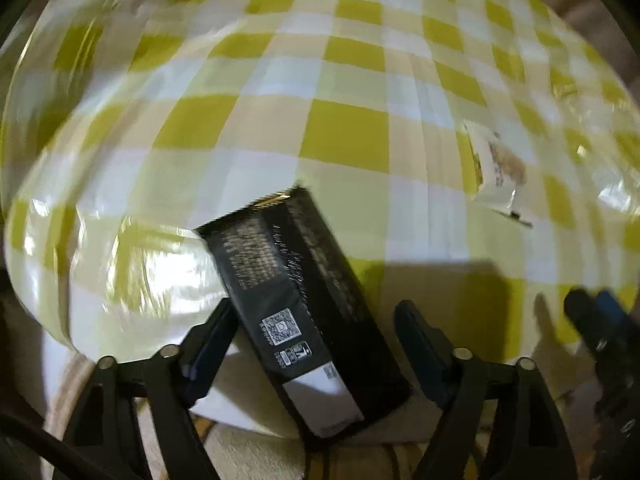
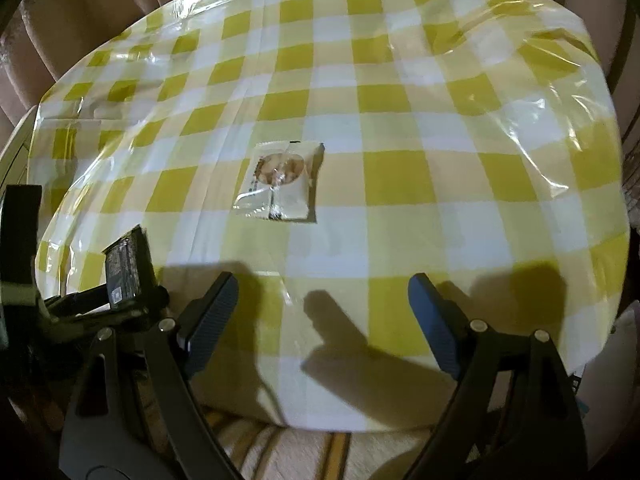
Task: Organize snacks
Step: 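Grasp the black chocolate bar with the left gripper while the right gripper grasps the white cookie packet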
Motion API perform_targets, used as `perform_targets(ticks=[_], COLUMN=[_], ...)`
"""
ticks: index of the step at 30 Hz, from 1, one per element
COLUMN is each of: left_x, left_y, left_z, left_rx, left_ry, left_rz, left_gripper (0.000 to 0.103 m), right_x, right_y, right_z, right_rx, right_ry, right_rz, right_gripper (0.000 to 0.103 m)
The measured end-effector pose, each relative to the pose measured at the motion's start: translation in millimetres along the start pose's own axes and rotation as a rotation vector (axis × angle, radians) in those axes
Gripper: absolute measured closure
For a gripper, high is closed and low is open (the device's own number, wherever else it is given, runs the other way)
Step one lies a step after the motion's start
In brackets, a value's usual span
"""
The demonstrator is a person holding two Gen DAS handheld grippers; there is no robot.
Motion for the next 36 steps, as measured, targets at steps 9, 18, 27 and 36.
perform_targets(ticks=[9, 18, 27, 36], left_x=[28.5, 33.4, 38.8, 37.7], left_y=[0.5, -2.3, 0.7, -1.6], left_z=[7.6, 16.0, 18.6, 18.5], left_rx=[-0.007, -0.041, -0.071, -0.082], left_ry=[0.067, 0.047, 0.02, 0.01], left_rz=[-0.089, -0.142, -0.174, -0.186], left_gripper=[0.051, 0.051, 0.051, 0.051], right_x=[23.9, 48.5, 53.3, 45.8], right_y=[30.2, 66.3, 83.4, 76.8], right_z=[24.6, 44.9, 46.7, 51.3], right_rx=[-0.002, -0.032, -0.106, -0.09], right_ry=[-0.003, -0.023, -0.055, -0.088], right_rz=[-0.015, -0.022, -0.027, -0.029], right_gripper=[0.015, 0.015, 0.025, 0.045])
Point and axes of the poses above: each gripper's, at about its wrist camera, not at the fingertips, and y roughly the way its jaws point, z to its left, x to its top, the point moved 9 cm from there along y, roughly the way its jaws point, and after that the axes turned 13 degrees about y, right-handed, at the moved point
